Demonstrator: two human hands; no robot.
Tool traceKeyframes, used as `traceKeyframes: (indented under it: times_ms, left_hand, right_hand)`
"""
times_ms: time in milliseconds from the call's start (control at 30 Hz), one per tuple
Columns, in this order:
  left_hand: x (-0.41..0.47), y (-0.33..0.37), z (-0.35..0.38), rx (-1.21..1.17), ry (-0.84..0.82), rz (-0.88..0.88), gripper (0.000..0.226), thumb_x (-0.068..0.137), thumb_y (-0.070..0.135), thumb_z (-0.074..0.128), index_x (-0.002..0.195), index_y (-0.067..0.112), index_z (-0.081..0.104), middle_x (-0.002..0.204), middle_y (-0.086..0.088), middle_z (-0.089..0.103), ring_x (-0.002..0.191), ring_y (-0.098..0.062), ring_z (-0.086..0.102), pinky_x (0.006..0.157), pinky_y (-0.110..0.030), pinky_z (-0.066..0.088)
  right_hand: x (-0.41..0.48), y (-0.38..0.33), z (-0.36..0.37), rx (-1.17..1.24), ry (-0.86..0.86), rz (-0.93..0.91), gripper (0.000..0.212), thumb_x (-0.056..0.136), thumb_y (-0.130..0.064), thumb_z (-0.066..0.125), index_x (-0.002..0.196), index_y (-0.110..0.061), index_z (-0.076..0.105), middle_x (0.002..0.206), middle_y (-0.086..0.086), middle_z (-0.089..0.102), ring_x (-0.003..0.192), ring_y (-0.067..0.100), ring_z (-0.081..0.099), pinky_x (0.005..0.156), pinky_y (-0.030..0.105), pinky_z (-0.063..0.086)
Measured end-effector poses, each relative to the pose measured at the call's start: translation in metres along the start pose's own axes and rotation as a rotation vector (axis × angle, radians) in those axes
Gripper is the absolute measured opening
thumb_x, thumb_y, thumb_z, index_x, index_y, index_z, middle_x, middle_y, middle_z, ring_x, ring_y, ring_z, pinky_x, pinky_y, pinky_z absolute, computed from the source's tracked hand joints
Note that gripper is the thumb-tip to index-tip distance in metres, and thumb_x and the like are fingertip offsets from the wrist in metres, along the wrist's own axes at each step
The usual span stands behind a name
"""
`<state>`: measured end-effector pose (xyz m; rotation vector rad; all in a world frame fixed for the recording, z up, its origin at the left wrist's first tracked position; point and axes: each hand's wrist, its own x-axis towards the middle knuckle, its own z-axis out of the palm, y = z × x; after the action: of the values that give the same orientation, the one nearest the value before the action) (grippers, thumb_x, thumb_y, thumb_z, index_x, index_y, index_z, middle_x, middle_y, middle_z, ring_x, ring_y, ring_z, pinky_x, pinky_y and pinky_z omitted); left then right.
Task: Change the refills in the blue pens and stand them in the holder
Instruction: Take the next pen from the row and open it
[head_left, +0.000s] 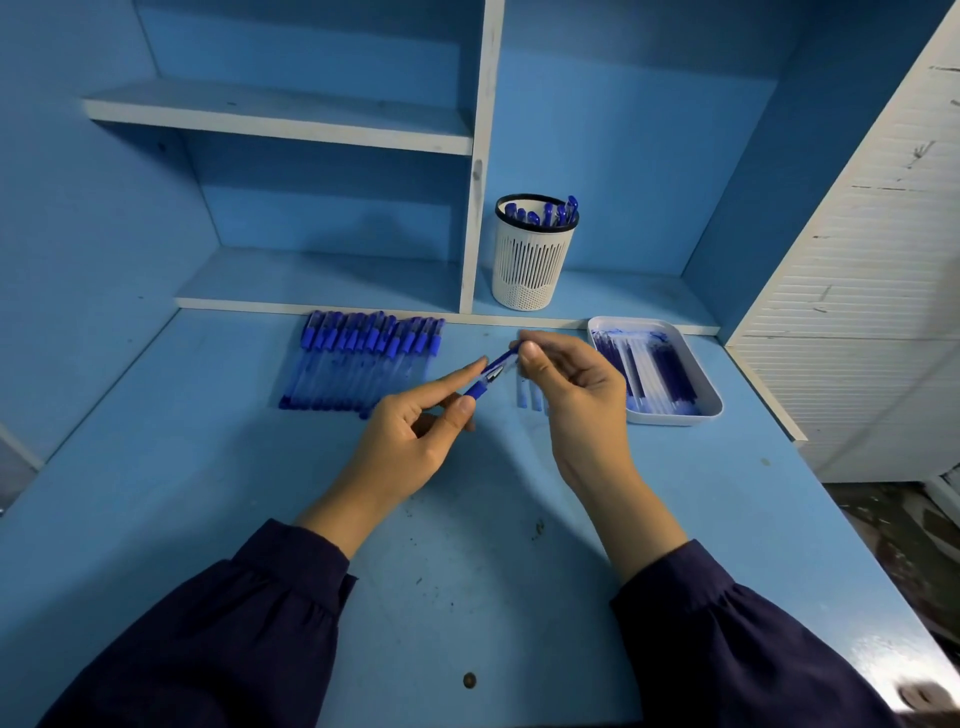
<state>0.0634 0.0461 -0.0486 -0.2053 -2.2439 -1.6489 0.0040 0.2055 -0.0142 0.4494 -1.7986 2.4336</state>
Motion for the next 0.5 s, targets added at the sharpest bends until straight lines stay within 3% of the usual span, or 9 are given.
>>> traceKeyframes:
  times_ms: [67,133,233,333,400,500]
  left_hand:
    - [-0.001,0.002,0.001,-0.007,0.052,-0.025,0.029,0.097,0.025,0.061,0.12,0.042,0.062,0.084,0.008,0.071,0.06,-0.03,0.049,0.058,-0.032,0.045]
    - [-0.001,0.002,0.002,-0.013,0.124,-0.017,0.025,0.096,0.023,0.063,0.113,0.041,0.065,0.086,0.008,0.073,0.056,-0.019,0.046,0.055,-0.022,0.043]
    - [0.0,-0.004,-0.001,0.075,0.219,0.021,0.023,0.091,0.034,0.064,0.111,0.044,0.066,0.09,0.008,0.074,0.064,-0.019,0.056,0.057,-0.023,0.046]
    - [0.002,-0.01,-0.007,0.285,0.304,0.123,0.027,0.09,0.034,0.064,0.117,0.038,0.068,0.102,0.011,0.072,0.073,-0.01,0.061,0.062,-0.028,0.052]
    - [0.004,-0.009,-0.011,0.436,0.407,0.185,0.026,0.09,0.028,0.069,0.116,0.031,0.071,0.107,0.012,0.068,0.081,-0.005,0.061,0.063,-0.022,0.05]
    - [0.004,-0.009,-0.015,0.429,0.459,0.167,0.025,0.088,0.021,0.074,0.113,0.025,0.074,0.107,0.011,0.067,0.088,-0.003,0.061,0.066,-0.024,0.052]
  right_hand:
    - [0.004,-0.002,-0.004,0.056,0.046,0.011,0.011,0.088,-0.002,0.064,0.096,-0.006,0.07,0.083,-0.001,0.073,0.079,0.012,0.064,0.077,0.02,0.051]
    - [0.006,-0.004,-0.01,0.039,0.084,0.052,0.011,0.088,-0.003,0.065,0.097,-0.007,0.071,0.082,-0.002,0.073,0.076,0.01,0.065,0.078,0.019,0.052]
    - [0.006,-0.002,-0.016,-0.108,0.054,0.145,0.013,0.088,-0.003,0.066,0.099,-0.008,0.071,0.082,0.003,0.072,0.076,0.011,0.065,0.072,0.017,0.052]
    - [0.002,0.006,-0.015,-0.415,-0.094,0.15,0.01,0.085,-0.006,0.07,0.093,-0.013,0.073,0.078,0.001,0.071,0.071,0.008,0.064,0.067,0.018,0.051]
    - [-0.002,0.013,-0.013,-0.638,-0.213,0.113,0.006,0.083,-0.014,0.074,0.088,-0.017,0.073,0.071,-0.009,0.067,0.063,-0.002,0.059,0.064,0.013,0.046]
    - [-0.007,0.02,-0.009,-0.934,-0.349,0.002,0.009,0.081,-0.016,0.076,0.089,-0.015,0.074,0.078,-0.004,0.063,0.064,0.001,0.053,0.064,0.006,0.039]
